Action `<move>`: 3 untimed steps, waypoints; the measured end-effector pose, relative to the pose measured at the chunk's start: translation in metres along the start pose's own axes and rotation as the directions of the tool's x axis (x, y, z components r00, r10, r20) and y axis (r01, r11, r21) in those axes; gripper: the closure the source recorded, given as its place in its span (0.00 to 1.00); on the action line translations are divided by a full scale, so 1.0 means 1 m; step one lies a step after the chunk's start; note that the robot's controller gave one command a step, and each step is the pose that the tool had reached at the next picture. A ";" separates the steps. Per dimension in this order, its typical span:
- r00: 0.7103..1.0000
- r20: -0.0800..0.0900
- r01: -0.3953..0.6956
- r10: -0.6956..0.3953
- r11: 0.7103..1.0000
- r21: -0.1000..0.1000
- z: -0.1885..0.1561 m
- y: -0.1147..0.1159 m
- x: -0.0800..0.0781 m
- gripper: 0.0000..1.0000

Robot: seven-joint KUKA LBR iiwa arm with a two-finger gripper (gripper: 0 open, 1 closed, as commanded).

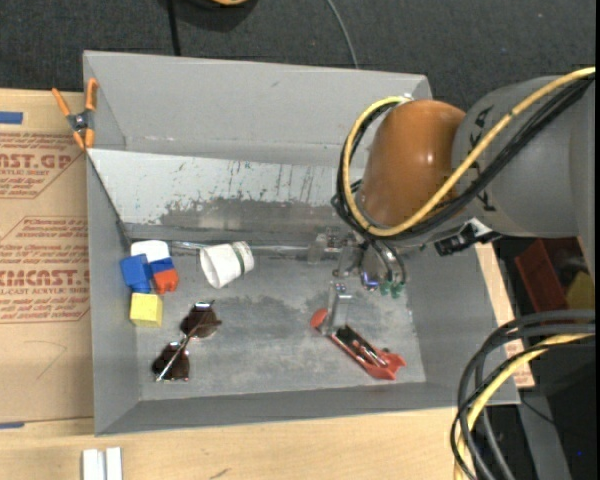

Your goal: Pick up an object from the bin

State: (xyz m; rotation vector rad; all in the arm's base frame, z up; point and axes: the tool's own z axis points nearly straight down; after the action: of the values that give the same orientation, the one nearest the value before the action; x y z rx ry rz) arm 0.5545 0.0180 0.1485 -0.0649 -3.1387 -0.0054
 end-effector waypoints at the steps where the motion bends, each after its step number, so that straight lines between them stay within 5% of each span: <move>1: 1.000 0.004 -0.023 0.023 1.000 0.002 0.002 -0.059 0.018 0.00; 2: 0.999 0.003 -0.054 0.054 0.999 0.004 0.004 -0.095 0.020 0.00; 3: 0.990 0.006 -0.142 0.142 0.990 0.000 0.034 -0.072 0.037 0.00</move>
Offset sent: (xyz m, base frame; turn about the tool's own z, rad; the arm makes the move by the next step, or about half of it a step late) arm -0.0207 -0.0393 -0.0073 0.1413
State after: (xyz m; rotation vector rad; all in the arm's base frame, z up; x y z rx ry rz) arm 0.5144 -0.0520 0.1143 -0.2881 -3.1322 -0.0038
